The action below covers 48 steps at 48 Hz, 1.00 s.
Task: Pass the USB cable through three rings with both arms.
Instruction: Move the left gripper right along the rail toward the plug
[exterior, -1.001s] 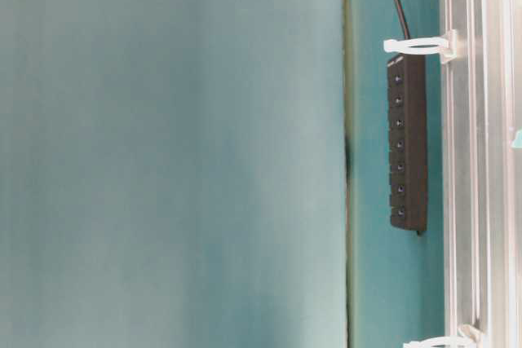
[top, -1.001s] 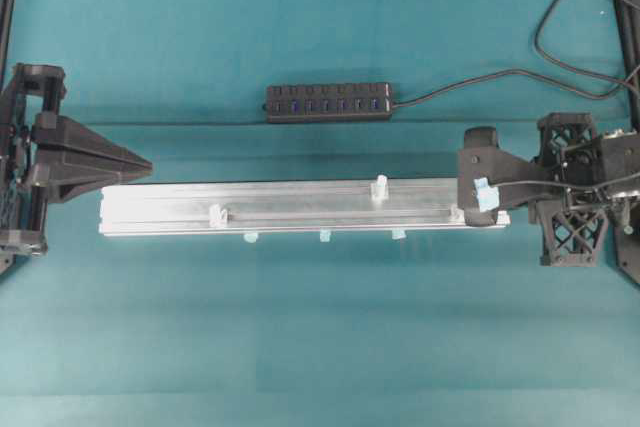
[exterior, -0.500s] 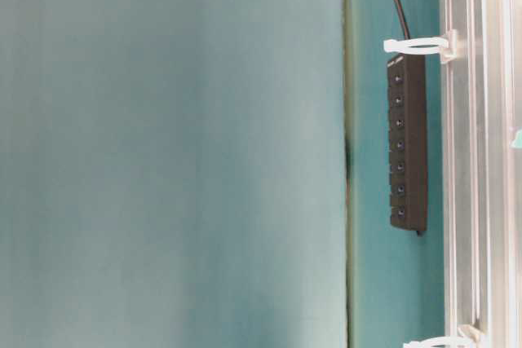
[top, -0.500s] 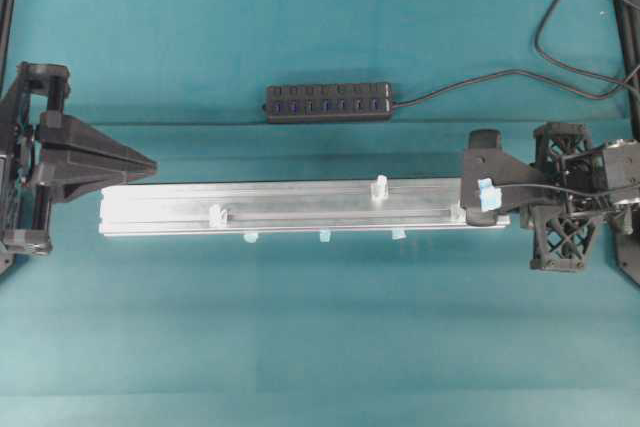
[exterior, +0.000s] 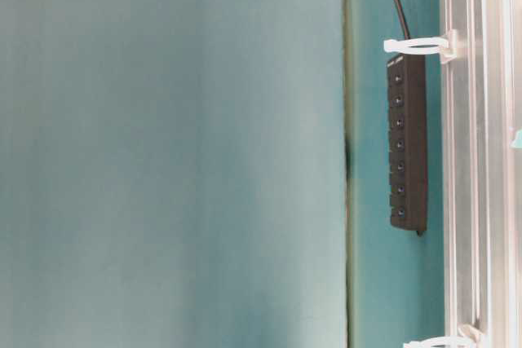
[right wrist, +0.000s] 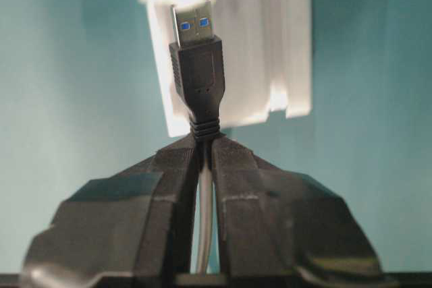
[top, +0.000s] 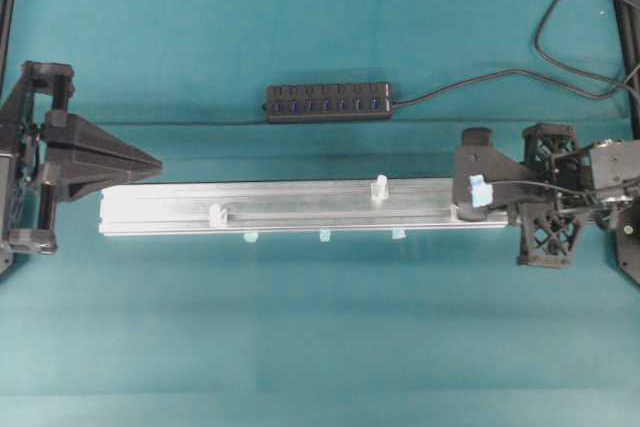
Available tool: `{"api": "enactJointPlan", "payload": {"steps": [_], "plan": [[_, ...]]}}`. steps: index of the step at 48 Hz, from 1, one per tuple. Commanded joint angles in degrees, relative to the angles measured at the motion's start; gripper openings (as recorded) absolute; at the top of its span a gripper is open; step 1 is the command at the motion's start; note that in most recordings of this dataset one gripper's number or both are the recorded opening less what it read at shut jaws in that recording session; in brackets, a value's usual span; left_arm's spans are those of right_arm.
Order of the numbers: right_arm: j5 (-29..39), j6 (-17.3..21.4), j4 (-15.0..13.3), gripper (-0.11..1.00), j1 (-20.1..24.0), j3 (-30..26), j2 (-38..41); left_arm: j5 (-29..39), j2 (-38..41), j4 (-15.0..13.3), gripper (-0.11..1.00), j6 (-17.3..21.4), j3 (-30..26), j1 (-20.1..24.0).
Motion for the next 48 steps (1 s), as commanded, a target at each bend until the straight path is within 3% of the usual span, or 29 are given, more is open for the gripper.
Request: {"api": "enactJointPlan", "payload": {"steps": [1, 22, 48], "plan": [[-1.58, 0.35, -0.26, -0.06, -0.26, -1.23, 0.88, -0.53, 0.26, 0.09, 0.02, 0.09, -1.76, 0.09], [-7.65, 0.97, 0.26, -0.06, -0.09, -0.7, 1.14, -0.79, 1.76, 0.18, 0.02, 0.09, -2.9, 1.93], [-13.62, 1.32, 0.62, -0.06, 0.26, 1.93, -0.97, -3.34, 18.02, 0.09, 0.02, 0.26, -10.9, 2.11]]}}
